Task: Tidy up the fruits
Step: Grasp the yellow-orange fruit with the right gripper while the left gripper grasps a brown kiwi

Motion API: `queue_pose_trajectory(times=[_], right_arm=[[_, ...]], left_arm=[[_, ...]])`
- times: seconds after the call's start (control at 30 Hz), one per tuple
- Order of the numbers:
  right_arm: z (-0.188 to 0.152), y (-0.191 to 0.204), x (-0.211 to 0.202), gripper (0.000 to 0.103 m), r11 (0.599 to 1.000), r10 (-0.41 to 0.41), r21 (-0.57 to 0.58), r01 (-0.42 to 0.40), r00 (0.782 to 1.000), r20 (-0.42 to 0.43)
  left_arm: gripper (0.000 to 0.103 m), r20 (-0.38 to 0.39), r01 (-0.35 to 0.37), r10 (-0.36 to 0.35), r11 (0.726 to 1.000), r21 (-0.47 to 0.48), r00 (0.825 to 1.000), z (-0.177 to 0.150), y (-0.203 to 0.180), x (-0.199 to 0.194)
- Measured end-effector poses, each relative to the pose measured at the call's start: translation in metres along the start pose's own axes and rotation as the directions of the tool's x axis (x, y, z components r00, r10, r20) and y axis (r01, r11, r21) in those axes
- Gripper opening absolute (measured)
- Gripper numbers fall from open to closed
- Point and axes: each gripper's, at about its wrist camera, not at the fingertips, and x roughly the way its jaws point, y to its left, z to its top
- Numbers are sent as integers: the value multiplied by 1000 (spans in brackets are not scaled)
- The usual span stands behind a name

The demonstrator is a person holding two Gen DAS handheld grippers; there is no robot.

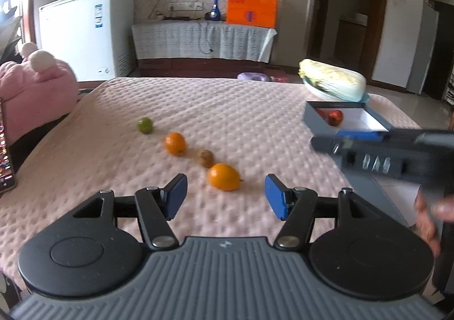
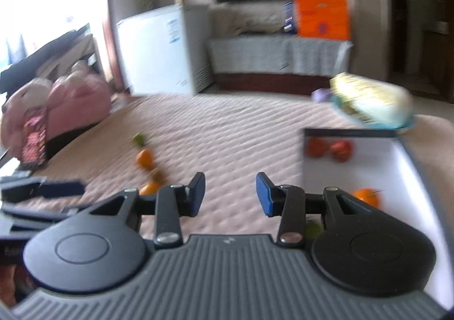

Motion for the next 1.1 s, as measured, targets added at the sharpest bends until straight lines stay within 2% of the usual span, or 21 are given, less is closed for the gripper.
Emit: queue_pose_trajectory(times=[0.1, 0.3, 0.47, 0.63, 0.73, 0.77, 0.8, 0.93, 1.1], right_arm=[[-4, 23, 16, 42, 998, 36, -46, -38, 998, -48], [-8, 58, 44, 42, 991, 49, -119, -61, 994, -96], [-9, 75, 63, 42, 985, 32, -164, -50, 993, -112], [-8, 79, 78, 42, 988, 34, -148, -51, 993, -116], [-10, 79, 88, 41, 990, 23, -135, -43, 989, -145], [-10, 77, 88, 34, 993, 34, -110, -50, 989, -142], [-8, 74, 88, 34, 994, 34, -94, -48, 989, -143], [-6, 62, 78, 34, 999, 5, -52, -14, 985, -174], [-9, 45, 53, 34, 998, -33, -62, 21, 983, -182]], left_arm=[[66, -2, -25, 25, 999, -28, 1000, 0, 12, -1], [66, -4, -104, 104, 993, -58, 995, 0, 36, -4], [66, -14, -113, 113, 991, -65, 994, -1, 55, -5], [66, -27, -106, 104, 992, -65, 994, -2, 65, 0], [66, -31, -98, 96, 993, -71, 995, -1, 65, 5], [66, -31, -94, 92, 993, -72, 995, 0, 63, 7], [66, -24, -91, 89, 993, -80, 996, 2, 63, 9], [66, -21, -57, 56, 996, -75, 998, 8, 55, 22], [66, -24, -44, 42, 997, -57, 999, 17, 41, 55]])
